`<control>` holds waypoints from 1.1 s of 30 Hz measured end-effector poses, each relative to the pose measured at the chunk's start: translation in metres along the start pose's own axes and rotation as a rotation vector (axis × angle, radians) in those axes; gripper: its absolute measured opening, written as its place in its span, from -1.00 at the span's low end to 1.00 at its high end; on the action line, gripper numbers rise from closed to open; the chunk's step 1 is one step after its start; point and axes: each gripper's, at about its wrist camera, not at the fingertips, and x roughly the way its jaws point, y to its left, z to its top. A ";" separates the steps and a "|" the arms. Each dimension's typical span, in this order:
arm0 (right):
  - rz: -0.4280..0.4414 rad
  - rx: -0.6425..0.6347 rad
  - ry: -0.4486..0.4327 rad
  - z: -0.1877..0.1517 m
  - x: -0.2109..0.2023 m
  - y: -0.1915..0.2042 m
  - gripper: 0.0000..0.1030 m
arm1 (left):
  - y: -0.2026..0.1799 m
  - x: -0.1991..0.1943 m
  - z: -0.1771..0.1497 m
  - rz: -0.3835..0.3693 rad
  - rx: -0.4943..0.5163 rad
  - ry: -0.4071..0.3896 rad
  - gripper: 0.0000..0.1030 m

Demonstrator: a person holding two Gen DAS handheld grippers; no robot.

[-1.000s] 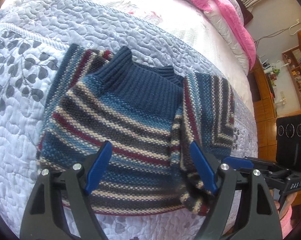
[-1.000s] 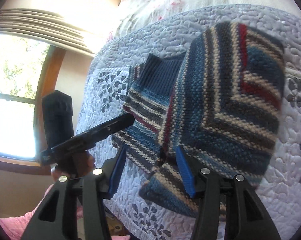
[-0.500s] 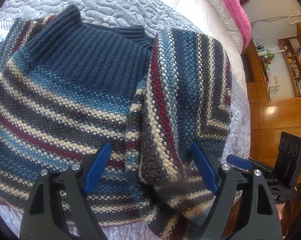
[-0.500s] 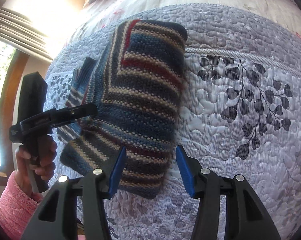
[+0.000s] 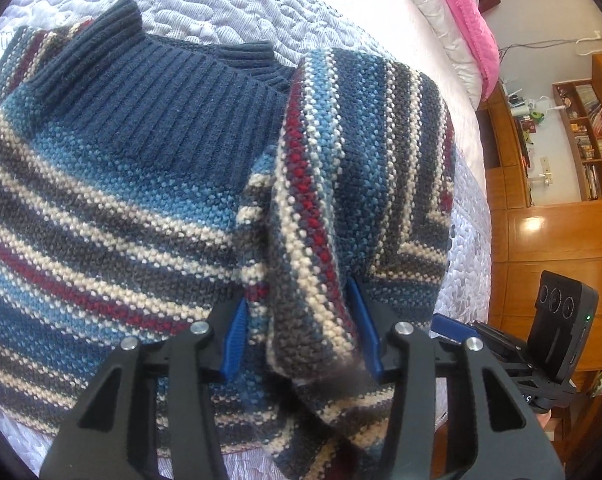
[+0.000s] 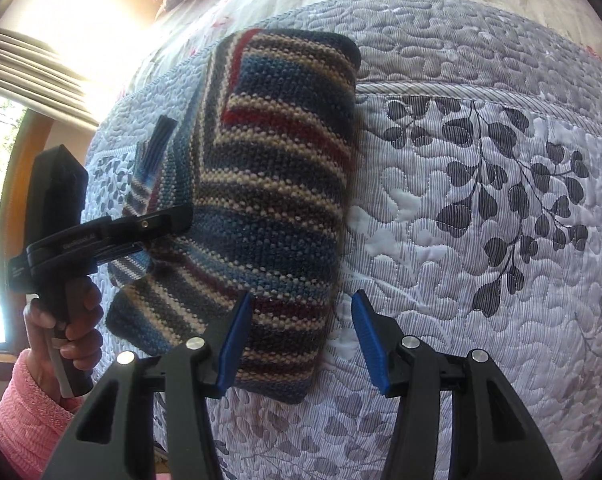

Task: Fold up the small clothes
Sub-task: 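Grasp the opposite side edge with the left gripper and lift it, then fold the held side over the first fold with the left gripper, then release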

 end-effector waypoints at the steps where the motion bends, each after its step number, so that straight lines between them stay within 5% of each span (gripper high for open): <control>1: -0.002 0.002 0.002 0.000 0.000 -0.001 0.02 | 0.002 -0.001 -0.001 -0.012 -0.004 -0.007 -0.35; 14: 0.000 0.026 -0.007 -0.001 -0.004 -0.006 0.02 | 0.000 -0.066 -0.012 -0.047 0.012 -0.189 -0.53; 21: 0.025 -0.022 0.001 0.004 0.003 0.015 0.03 | 0.018 -0.141 -0.008 0.031 0.036 -0.318 -0.53; 27: 0.049 -0.068 0.017 0.006 0.015 0.037 0.03 | 0.066 -0.200 0.004 0.174 0.018 -0.385 -0.53; 33: 0.061 -0.105 0.041 0.006 0.027 0.058 0.04 | 0.131 -0.189 0.002 0.273 -0.054 -0.337 -0.53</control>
